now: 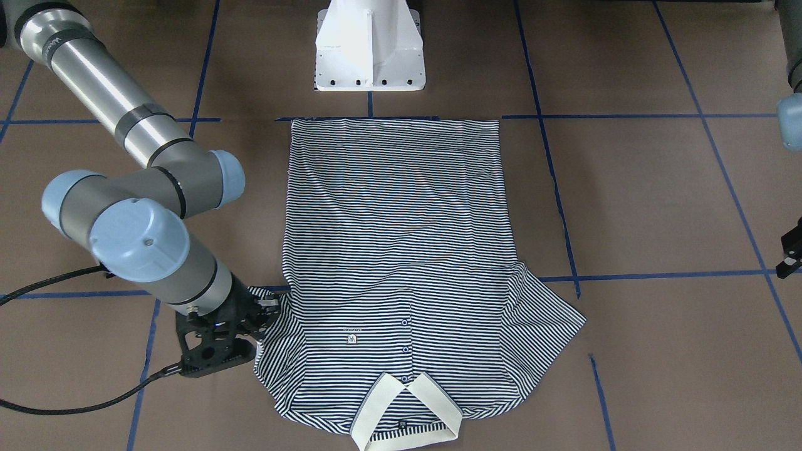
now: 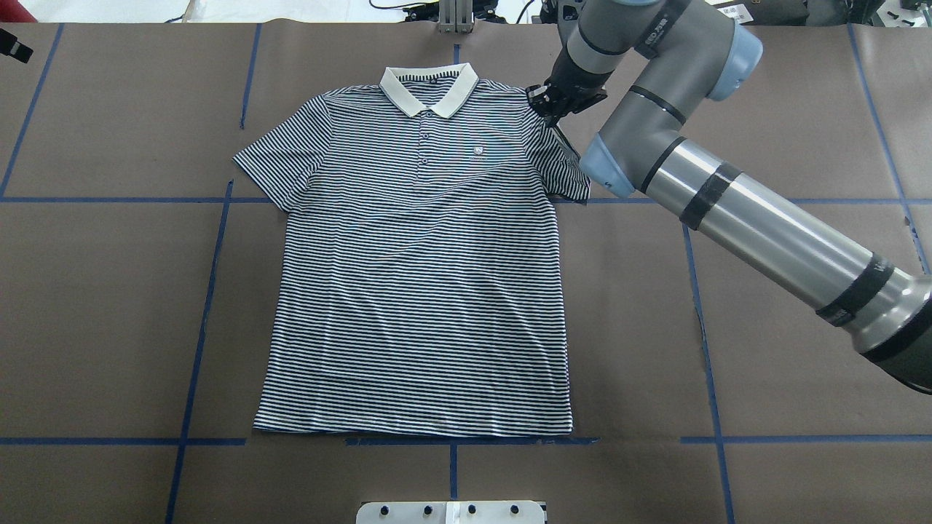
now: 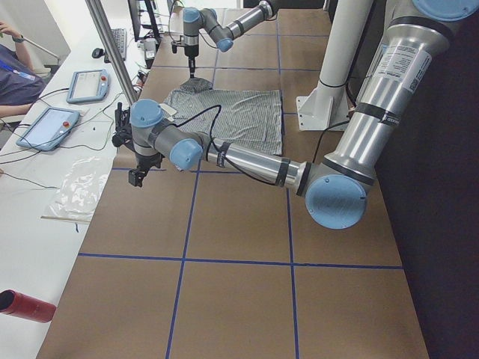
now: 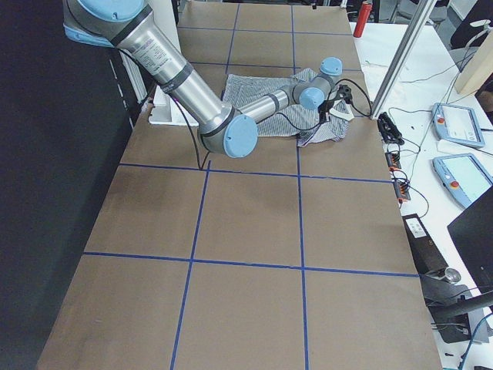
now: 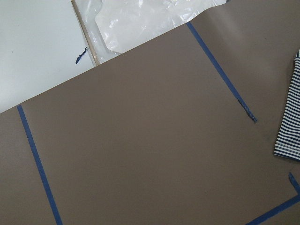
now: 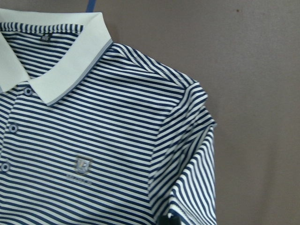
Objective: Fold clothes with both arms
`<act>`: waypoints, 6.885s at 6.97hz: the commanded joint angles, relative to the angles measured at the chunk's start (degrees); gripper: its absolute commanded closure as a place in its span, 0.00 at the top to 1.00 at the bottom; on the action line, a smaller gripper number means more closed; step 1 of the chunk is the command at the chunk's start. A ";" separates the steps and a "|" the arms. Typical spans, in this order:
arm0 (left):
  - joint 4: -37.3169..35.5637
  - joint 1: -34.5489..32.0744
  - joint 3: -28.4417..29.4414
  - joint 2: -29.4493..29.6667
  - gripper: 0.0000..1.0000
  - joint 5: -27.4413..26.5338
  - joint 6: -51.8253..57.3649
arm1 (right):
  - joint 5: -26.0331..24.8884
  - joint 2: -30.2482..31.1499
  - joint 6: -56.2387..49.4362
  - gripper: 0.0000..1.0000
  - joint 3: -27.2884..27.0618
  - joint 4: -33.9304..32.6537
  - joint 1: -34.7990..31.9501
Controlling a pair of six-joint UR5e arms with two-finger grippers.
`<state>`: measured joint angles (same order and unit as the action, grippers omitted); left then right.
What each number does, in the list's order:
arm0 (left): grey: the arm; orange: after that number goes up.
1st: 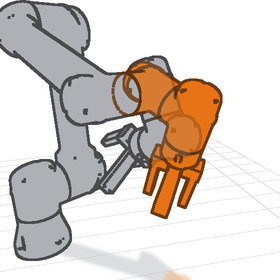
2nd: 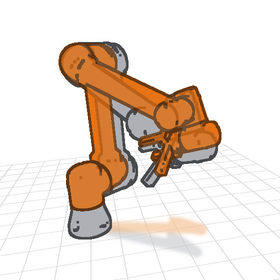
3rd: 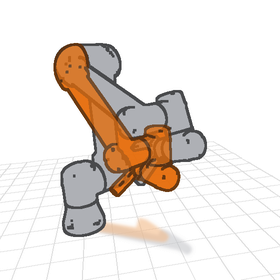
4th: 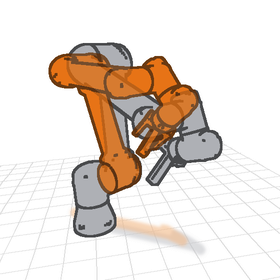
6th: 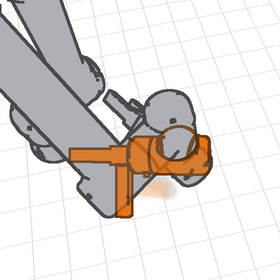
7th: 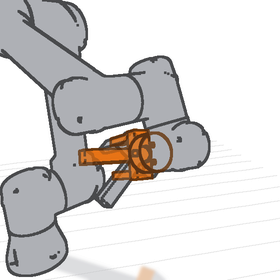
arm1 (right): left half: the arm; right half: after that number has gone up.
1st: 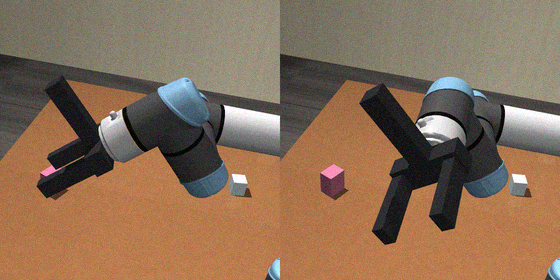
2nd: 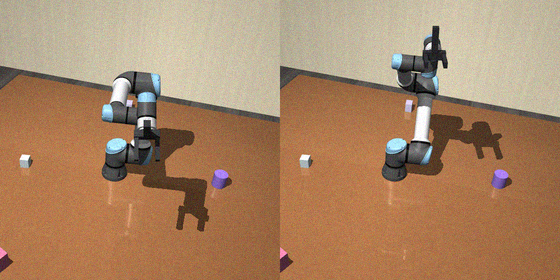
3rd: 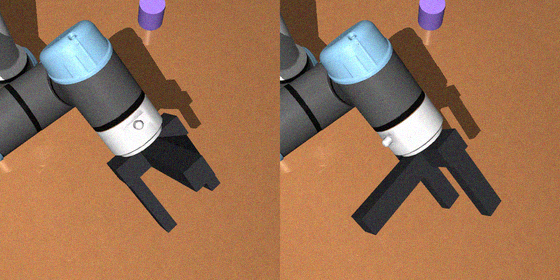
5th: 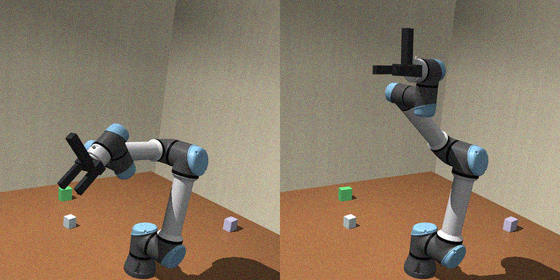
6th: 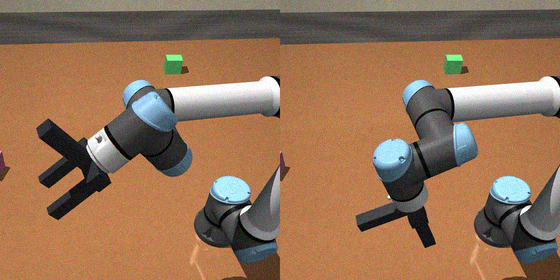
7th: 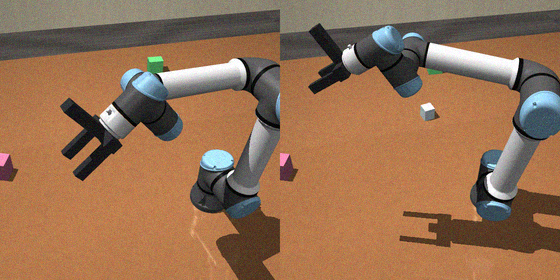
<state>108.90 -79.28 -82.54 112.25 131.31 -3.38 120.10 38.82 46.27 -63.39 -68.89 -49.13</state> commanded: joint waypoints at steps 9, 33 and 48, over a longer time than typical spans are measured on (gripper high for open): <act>6.63 9.79 1.24 5.52 1.00 -0.70 -20.86 | -10.87 -6.42 7.60 1.00 10.69 10.45 4.31; 17.58 31.73 13.20 9.91 0.00 -30.06 -60.83 | 7.43 8.99 -3.65 1.00 -18.09 -18.65 -5.80; 8.31 35.51 -0.46 13.20 1.00 -24.70 -67.12 | -2.31 25.30 15.62 1.00 -39.66 -14.26 4.53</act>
<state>122.12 -43.65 -75.47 129.87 105.98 -72.83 120.12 60.11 54.02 -97.04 -83.20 -48.58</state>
